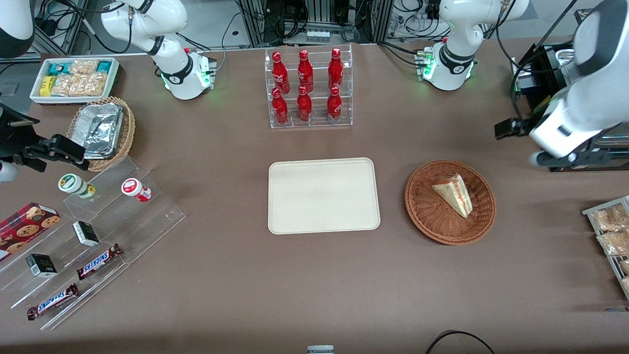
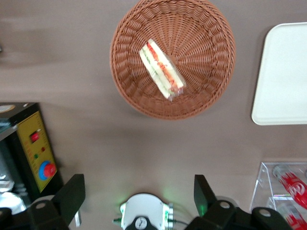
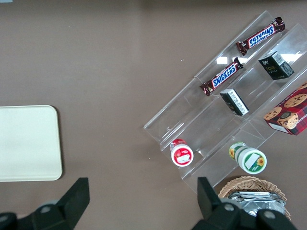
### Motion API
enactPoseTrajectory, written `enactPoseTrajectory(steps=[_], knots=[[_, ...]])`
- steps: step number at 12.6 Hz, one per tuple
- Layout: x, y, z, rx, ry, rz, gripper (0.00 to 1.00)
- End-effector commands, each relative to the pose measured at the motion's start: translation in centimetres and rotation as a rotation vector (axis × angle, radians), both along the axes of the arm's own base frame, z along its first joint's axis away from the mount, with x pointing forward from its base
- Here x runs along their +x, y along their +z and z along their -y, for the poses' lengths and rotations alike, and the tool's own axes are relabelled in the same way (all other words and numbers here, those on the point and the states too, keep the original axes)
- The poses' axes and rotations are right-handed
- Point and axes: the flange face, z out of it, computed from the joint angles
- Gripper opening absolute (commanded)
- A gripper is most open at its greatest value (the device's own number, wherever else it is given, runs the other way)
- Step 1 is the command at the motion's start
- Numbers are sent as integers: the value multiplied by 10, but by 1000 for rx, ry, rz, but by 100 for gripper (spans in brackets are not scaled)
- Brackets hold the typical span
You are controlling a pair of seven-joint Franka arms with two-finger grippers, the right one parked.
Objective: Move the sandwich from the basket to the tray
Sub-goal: 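Move the left gripper over the sandwich in the wicker basket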
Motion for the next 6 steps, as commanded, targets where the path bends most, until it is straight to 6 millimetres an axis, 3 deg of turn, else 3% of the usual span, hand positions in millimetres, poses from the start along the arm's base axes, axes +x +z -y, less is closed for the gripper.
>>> enactPoseTrajectory(steps=[1,6], knots=[[-5,-49,1,8,-28,22,100],[-13,-152,4,-19,-11,159,100]])
